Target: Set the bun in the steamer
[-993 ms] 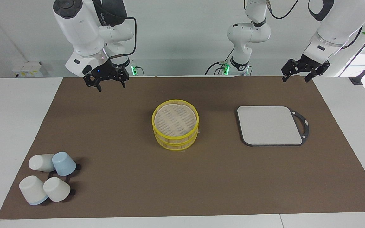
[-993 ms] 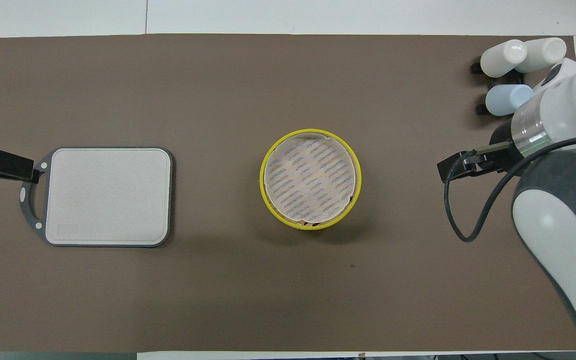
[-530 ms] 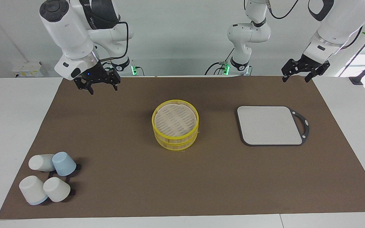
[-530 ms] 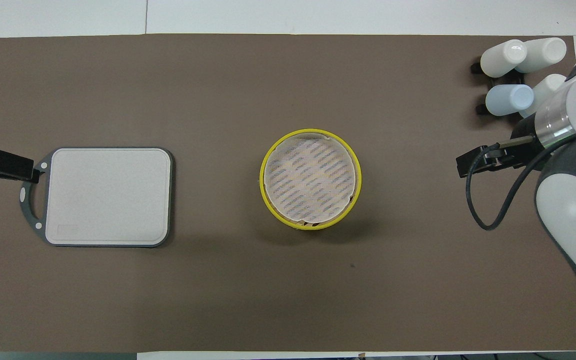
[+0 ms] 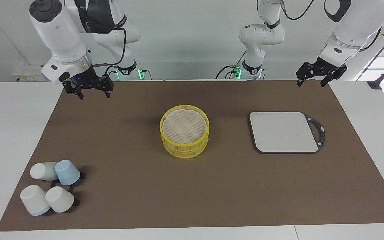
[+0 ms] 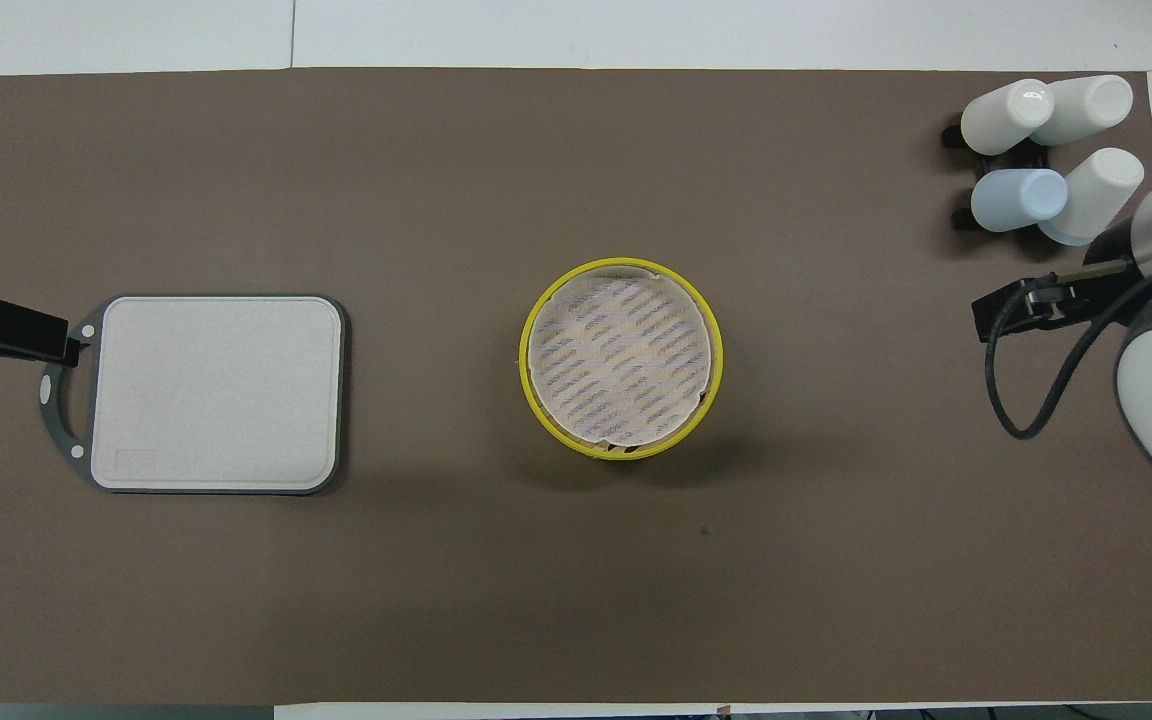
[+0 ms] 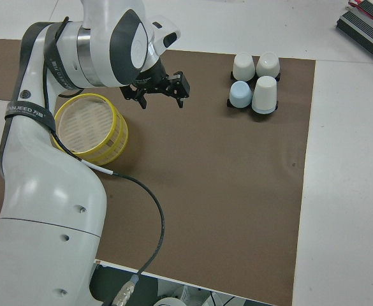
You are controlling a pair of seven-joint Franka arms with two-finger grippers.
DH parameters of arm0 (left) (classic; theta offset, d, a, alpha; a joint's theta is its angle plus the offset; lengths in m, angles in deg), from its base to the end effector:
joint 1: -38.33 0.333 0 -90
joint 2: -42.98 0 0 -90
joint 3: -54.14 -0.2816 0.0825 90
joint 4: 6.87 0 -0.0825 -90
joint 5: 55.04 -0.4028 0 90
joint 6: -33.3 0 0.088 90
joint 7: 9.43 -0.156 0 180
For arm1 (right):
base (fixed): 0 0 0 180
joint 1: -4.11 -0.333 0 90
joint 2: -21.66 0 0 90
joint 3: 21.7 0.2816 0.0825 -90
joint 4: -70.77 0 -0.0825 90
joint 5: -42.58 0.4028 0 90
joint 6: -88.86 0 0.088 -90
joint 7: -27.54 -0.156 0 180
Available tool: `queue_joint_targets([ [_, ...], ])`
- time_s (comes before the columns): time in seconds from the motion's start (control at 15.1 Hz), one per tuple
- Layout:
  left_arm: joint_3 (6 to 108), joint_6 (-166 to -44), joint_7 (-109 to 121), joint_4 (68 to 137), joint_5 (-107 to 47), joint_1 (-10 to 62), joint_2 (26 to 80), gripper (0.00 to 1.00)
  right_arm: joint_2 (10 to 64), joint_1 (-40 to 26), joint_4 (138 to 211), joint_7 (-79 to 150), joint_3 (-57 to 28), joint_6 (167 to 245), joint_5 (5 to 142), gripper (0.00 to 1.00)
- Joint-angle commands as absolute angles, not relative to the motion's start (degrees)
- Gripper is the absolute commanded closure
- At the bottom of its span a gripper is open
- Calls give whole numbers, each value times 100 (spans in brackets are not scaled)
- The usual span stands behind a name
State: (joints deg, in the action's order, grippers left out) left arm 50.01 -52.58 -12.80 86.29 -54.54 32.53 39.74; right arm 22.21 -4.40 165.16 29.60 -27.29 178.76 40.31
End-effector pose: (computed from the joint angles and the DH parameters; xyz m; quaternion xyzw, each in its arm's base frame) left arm 0.5457 -0.0165 0.5400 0.9984 -0.0442 -0.0352 0.0069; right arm 0.5671 0.0229 0.4983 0.9978 0.0442 -0.0438 0.0206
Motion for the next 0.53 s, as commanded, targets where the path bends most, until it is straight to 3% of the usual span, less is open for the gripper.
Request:
queue_joint_targets([
  [0.0, 4948, -5327, -1330, 8691, -5478, 3157, 3893, 0, 2245, -302, 16472, 3115, -2707, 17869, 4012, 0],
  [0.46, 4956, -5336, -1400, 8691, -5487, 3130, 3893, 0, 2262, 260, 16455, 3132, -2417, 17799, 4223, 0],
])
